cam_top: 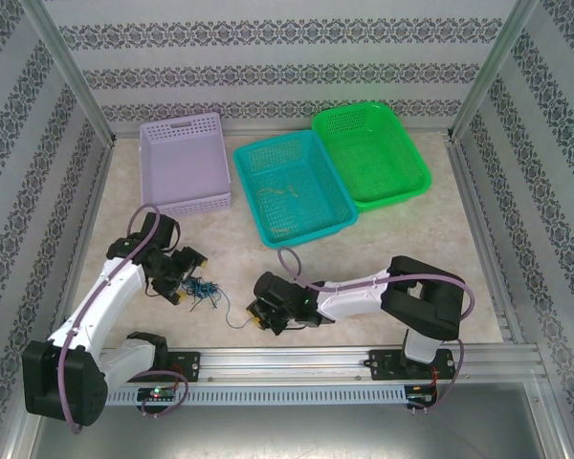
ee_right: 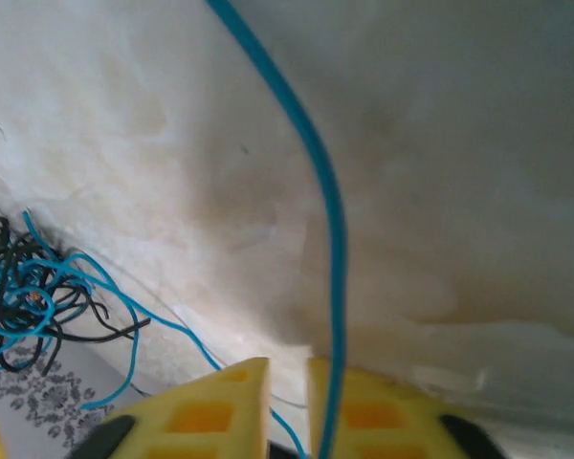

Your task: Untangle the cables

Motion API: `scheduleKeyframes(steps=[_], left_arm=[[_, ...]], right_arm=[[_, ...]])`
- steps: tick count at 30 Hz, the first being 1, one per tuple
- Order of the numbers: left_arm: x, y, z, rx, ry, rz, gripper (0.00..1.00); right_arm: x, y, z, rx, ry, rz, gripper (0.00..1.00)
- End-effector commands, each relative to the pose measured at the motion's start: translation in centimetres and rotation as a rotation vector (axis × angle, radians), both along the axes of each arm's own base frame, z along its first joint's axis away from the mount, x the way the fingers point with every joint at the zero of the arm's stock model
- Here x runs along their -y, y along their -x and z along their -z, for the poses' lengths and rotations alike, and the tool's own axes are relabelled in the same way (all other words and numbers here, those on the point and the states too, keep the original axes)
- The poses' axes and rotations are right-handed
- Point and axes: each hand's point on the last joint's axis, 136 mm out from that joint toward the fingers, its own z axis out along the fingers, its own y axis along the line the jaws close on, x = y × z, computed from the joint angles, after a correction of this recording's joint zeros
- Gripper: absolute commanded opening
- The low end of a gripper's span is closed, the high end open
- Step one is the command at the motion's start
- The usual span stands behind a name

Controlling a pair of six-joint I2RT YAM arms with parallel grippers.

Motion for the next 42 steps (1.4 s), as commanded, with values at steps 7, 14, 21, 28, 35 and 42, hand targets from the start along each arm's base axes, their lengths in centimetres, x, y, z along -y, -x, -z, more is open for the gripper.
scheduleKeyframes(steps=[7, 14, 21, 28, 35, 42], left_arm=[[-2.5, 1.2, 5.1, -0.146, -0.075, -0.064, 0.68], [-2.1, 0.1, 8.5, -0.132, -0.032, -0.159, 0.00], [-3.5, -1.9, 6.7, -0.065, -0.111, -0.183, 0.00], [-1.3, -5.1, 5.6, 0.000, -0.004, -0.155, 0.04], [1.5, -7.5, -0.9, 0.122, 0.068, -0.132, 0.74], [3.5, -9.1, -9.3, 0.322, 0.102, -0.071, 0.74]], right_arm=[[5.2, -2.1, -0.4, 0.044, 0.065, 0.052, 0.00], [9.8, -3.9, -2.2, 0.095, 0.121, 0.014, 0.00], [25.0, -5.9, -10.5, 0.365, 0.415, -0.046, 0.00], [28.4, -7.6, -17.9, 0.569, 0.363, -0.129, 0.00], [26.6, -12.4, -24.6, 0.727, 0.311, -0.098, 0.00], [22.7, -14.9, -29.4, 0.886, 0.236, -0.250, 0.00]])
